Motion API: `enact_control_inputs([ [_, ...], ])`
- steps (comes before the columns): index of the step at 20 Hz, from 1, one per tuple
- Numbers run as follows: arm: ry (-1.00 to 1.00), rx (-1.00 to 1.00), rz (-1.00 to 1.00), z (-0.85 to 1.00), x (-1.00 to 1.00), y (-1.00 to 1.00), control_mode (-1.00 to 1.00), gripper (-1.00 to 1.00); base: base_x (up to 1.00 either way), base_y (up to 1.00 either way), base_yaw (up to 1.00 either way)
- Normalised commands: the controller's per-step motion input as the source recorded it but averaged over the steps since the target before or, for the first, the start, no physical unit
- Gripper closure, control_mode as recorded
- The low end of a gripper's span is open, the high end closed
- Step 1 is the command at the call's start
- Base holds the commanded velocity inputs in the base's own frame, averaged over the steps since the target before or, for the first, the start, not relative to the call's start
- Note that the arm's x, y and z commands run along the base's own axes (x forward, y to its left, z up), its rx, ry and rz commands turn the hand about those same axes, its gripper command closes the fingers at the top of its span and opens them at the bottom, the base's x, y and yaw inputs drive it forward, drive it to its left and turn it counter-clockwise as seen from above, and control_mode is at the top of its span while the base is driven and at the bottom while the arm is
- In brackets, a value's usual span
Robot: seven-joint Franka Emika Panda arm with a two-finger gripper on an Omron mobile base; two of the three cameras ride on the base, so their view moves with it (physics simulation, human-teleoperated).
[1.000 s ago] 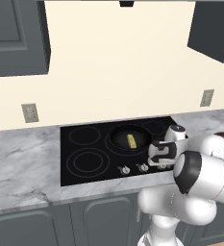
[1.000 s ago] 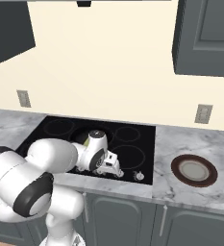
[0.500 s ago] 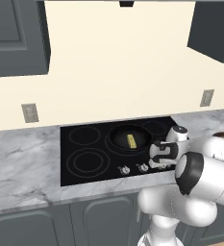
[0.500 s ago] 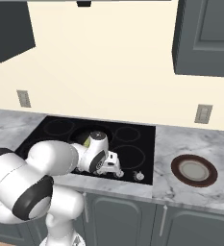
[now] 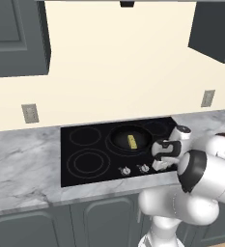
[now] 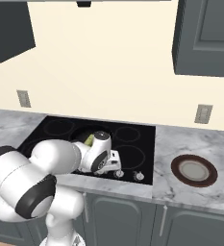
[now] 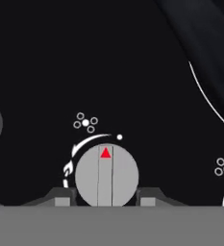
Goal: Pick up the butter stick and place it in the pan. Then turn on the burner for the pan.
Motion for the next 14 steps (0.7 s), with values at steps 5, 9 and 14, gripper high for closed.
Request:
enact_control_inputs([
  [5,0.0,0.0,0.26,0.0,0.01,0.0,-1.0,1.0,0.0,0.0,0.0],
  [9,0.0,0.0,0.26,-0.01,0.0,0.0,-1.0,1.0,0.0,0.0,0.0],
  [14,0.0,0.0,0.17,0.0,0.0,0.0,-1.0,1.0,0.0,0.0,0.0],
])
